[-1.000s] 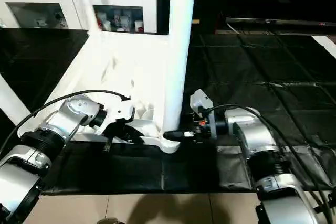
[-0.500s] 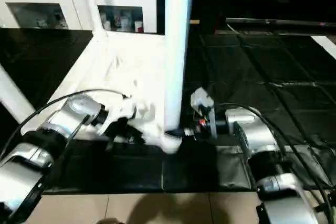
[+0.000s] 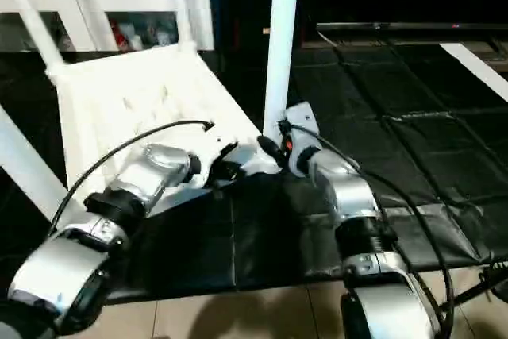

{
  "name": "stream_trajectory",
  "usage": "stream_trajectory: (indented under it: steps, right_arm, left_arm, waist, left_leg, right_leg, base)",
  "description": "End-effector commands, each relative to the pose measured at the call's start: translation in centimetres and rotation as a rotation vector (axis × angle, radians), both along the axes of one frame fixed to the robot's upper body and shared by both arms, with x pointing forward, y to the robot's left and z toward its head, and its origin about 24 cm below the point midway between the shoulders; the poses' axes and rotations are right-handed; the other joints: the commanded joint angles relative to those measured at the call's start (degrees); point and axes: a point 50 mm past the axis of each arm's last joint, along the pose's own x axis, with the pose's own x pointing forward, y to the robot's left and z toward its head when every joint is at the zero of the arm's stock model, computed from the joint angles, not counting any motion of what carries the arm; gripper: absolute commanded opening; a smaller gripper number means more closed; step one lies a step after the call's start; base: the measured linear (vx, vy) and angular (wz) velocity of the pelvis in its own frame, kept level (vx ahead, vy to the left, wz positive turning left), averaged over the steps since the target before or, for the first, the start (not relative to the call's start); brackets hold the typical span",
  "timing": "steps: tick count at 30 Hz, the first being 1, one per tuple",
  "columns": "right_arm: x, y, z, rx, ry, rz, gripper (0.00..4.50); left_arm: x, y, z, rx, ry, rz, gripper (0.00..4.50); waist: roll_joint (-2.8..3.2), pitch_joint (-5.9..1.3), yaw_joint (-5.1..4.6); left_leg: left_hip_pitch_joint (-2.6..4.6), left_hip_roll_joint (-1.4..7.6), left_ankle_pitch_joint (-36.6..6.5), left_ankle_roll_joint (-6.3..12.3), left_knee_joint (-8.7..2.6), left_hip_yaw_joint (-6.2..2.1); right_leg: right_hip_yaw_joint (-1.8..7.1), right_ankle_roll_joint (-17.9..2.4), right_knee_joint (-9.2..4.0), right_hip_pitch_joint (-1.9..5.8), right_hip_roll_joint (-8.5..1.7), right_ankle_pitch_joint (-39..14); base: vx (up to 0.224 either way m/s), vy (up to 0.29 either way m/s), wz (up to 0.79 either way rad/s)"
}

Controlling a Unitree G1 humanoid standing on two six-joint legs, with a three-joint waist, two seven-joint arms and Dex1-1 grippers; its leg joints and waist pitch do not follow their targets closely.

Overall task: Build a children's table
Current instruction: Rotate leg to tighten

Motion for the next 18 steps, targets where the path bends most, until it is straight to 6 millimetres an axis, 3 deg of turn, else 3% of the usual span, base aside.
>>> stream_trajectory:
  steps: [1, 3, 8, 13, 18]
  right_arm:
    - [-1.6, 5.1, -1.3, 0.060, 0.076, 0.215, 2.63]
    - [-1.8, 4.9, -1.4, 0.060, 0.068, 0.229, 2.99]
    - [-2.2, 3.6, -1.4, 0.061, 0.032, 0.275, 3.27]
    - [-2.5, 0.0, -0.4, 0.051, -0.015, 0.378, 3.75]
    - [-2.8, -1.7, 0.5, 0.050, -0.025, 0.474, 3.88]
  left_arm:
    - [-0.1, -4.0, 3.0, -0.135, -0.093, -0.101, 0.00]
    - [0.0, -3.5, 3.0, -0.123, -0.097, -0.099, 0.00]
    - [0.0, -2.1, 2.8, -0.103, -0.110, -0.136, 0.00]
    - [-0.2, 0.8, 2.5, -0.049, -0.121, -0.251, 0.00]
    - [-0.8, 2.2, 2.4, -0.037, -0.100, -0.362, 0.00]
  waist:
    - [-0.68, -3.98, 0.34]
    - [-0.68, -3.93, 0.35]
    - [-0.51, -4.01, 0.44]
    - [-0.45, -3.99, 0.54]
    - [-0.34, -4.05, 1.05]
  left_leg:
    - [-0.24, 0.87, -6.21, 4.29, -3.30, -0.20]
    - [-0.18, 0.89, -6.80, 4.14, -3.35, -0.22]
    - [-0.23, 0.99, -6.48, 4.43, -3.35, -0.24]
    - [-0.19, 1.13, -6.93, 5.18, -3.34, -0.23]
    - [-0.16, 1.47, -7.18, 5.60, -3.22, -0.13]
  right_leg:
    - [3.02, -10.58, -4.63, 3.80, -4.05, -11.63]
    - [2.99, -10.19, -4.77, 3.83, -4.08, -12.98]
    - [3.10, -10.55, -4.61, 3.87, -4.13, -11.06]
    - [3.11, -11.32, -4.53, 3.90, -4.12, -10.14]
    - [3.06, -12.47, -4.13, 3.84, -4.14, -8.71]
  base:
    - [0.000, 0.000, 0.00]
    - [0.000, 0.000, 0.00]
    - [0.000, 0.000, 0.00]
    - [0.000, 0.000, 0.00]
    - [0.000, 0.000, 0.00]
